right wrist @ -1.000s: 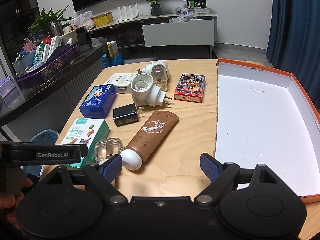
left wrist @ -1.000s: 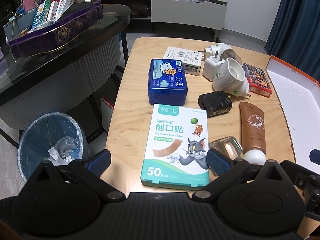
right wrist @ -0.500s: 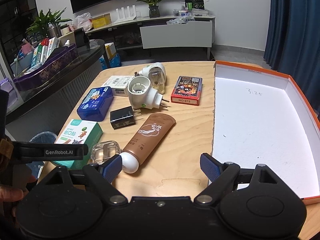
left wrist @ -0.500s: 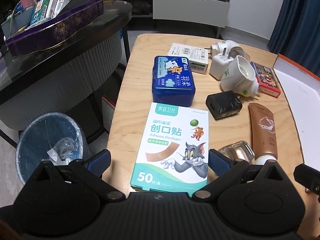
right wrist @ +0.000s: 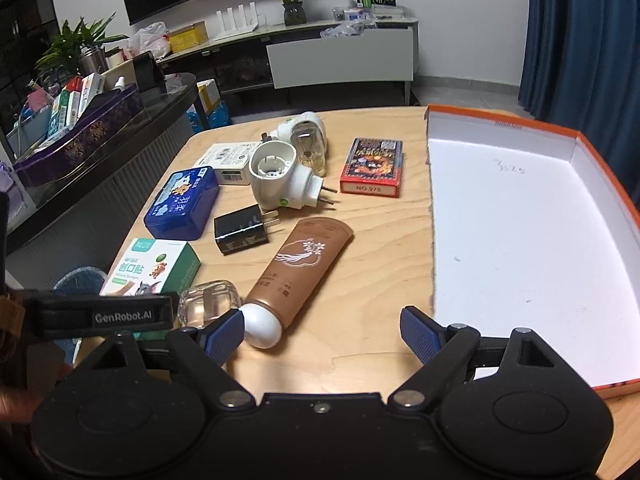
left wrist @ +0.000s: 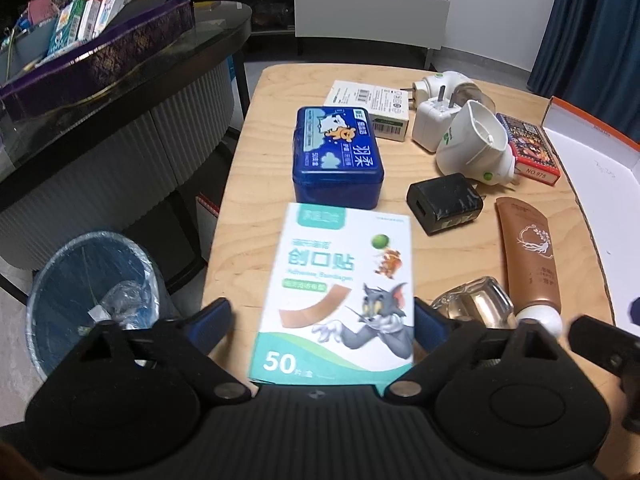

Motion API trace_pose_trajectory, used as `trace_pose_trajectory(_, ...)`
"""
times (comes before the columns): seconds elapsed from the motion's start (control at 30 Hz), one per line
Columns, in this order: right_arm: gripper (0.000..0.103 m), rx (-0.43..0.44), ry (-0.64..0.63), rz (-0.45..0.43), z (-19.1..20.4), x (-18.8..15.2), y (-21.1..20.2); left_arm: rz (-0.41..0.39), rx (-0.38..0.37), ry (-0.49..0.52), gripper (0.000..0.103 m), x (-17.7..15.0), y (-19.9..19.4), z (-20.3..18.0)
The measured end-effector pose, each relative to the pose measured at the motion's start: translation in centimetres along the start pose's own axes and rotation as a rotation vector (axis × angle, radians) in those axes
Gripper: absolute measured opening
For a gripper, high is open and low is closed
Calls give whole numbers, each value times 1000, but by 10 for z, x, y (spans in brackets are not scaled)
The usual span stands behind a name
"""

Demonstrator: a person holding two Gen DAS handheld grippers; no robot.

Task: Organize rigid objects
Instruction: 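Grasp the bandage box with the left tool while the right tool grasps the hand-cream tube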

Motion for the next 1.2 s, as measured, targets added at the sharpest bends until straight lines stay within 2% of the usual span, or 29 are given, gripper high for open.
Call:
trace_pose_trajectory(0.07,99,6,18,2,2,3,7,-6,-3,5,83,-1,0,-1)
trace_pose_trajectory(0.1,99,2,22,5,4,4,11,-16,-11,17,75,-1,-1,-3)
trace_pose_trajectory(0.13,99,-4,22,6,5,6,15,-25,-19,28,72,-1,-2,-5)
trace_pose_trajectory(0.3,96,-21,29,37,10,7,36,-53,-22,40,72,-2,-3,-8)
trace_pose_trajectory(0.4,90,-51,16,62,11,6,50,-52,-27,30,72,-2,-3,-7)
trace_pose_trajectory(0.47,91,-84,-27,63,13,5,56,-50,-34,22,72,-2,-4,-6)
trace_pose_trajectory(0.57,78,-94,-61,43,12,4,55,-57,-42,7,72,-3,-6,-4)
trace_pose_trajectory(0.63,63,-81,-92,23,13,4,54,-61,-49,0,72,-4,-7,-4)
trace_pose_trajectory(0.67,48,-57,-110,20,15,5,53,-63,-53,-2,72,-4,-7,-5)
trace_pose_trajectory(0.7,46,-49,-132,23,17,6,53,-67,-59,-3,72,-3,-7,-6)
trace_pose_trajectory(0.87,45,-4,-137,18,14,6,50,-88,-70,-11,72,-1,-13,-8)
trace_pose_trajectory(1.07,45,14,-126,-47,5,15,29,-108,-76,-22,72,1,-20,-9)
trace_pose_trajectory(1.2,46,14,-123,-14,0,13,33,-103,-78,-20,72,1,-18,-13)
Point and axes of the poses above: each gripper's, at about its wrist camera, not at the fingertips, and y roughly the way its jaws point, z to its left, x to its top, the point moved 6 cm from there along y, roughly the way its jaws point, and after that the axes turned 4 degrees about -z, right-handed, at the moved point
